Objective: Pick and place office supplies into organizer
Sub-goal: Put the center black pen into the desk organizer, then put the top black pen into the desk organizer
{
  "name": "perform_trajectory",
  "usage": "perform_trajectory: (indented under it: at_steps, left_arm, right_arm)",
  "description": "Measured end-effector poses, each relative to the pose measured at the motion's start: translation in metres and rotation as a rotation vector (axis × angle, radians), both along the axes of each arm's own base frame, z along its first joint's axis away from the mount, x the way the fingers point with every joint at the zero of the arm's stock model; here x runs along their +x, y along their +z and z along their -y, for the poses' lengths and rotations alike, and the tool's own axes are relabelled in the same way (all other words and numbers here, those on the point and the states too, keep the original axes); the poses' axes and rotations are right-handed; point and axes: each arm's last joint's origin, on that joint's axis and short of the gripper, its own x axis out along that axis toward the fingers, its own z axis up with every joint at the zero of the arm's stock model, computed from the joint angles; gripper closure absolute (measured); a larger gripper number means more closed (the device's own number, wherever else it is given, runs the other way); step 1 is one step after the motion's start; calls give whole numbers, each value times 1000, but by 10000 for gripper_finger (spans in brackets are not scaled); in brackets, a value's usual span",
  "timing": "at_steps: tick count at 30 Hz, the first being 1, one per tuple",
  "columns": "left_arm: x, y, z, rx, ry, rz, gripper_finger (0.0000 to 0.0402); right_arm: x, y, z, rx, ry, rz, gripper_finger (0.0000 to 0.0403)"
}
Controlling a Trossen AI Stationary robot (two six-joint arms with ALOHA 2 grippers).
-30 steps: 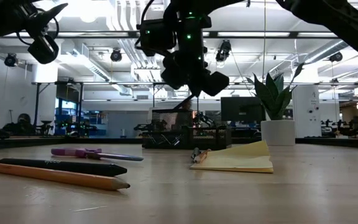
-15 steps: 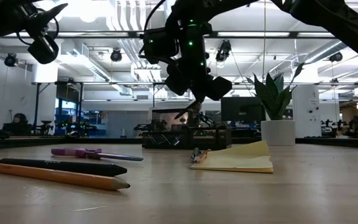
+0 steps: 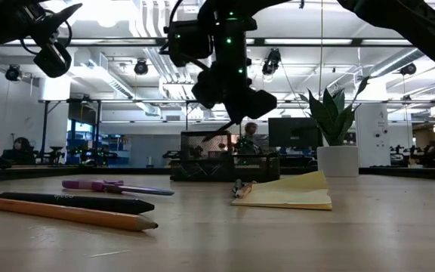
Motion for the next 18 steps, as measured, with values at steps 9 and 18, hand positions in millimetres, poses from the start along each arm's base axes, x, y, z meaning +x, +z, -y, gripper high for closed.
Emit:
perform_trajectory:
  at_steps: [9,18]
  left_arm:
    - [0,0,0,0,-2,2,336]
    - [0,0,0,-1,-4,4,336]
  right_arm:
    - [1,-1,-13,19,-36,54,321]
    - [3,19,-29,-62,-185,282,316]
